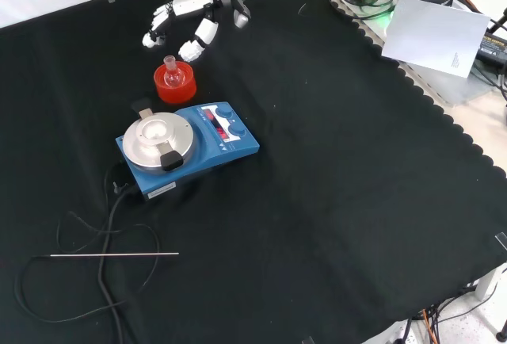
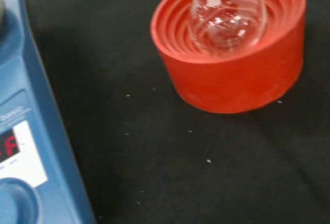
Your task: Pick up the round-bottom flask.
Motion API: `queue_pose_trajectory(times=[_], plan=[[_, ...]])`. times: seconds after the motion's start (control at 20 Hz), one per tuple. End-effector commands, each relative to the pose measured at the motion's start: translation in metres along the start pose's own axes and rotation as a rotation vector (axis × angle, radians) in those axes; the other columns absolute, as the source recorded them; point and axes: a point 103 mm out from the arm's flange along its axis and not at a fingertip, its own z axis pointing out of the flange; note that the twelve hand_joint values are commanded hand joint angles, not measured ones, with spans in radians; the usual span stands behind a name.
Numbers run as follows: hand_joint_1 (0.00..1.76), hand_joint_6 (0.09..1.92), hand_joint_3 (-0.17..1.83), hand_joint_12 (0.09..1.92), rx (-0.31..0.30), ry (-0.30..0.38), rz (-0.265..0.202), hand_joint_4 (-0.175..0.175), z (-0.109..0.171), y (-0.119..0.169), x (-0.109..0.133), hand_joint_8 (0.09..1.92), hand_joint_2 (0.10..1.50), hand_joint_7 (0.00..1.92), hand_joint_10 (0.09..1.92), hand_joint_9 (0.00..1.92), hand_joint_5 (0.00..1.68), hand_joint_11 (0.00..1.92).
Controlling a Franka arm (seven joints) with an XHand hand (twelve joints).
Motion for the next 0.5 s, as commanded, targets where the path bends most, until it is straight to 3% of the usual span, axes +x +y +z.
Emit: queue_pose_trajectory(times=[0.05,0.5], plan=[[0.66,0.09,0.44,1.35,0.004,0.006,0.017,-0.035,0.0079,0.001,-0.0068,0.62,0.83,0.29,0.66,0.44,0.46,0.15],[0.7,0.09,0.45,1.35,-0.001,-0.001,0.012,-0.031,0.014,0.0016,-0.013,0.62,0.81,0.29,0.67,0.44,0.49,0.15]])
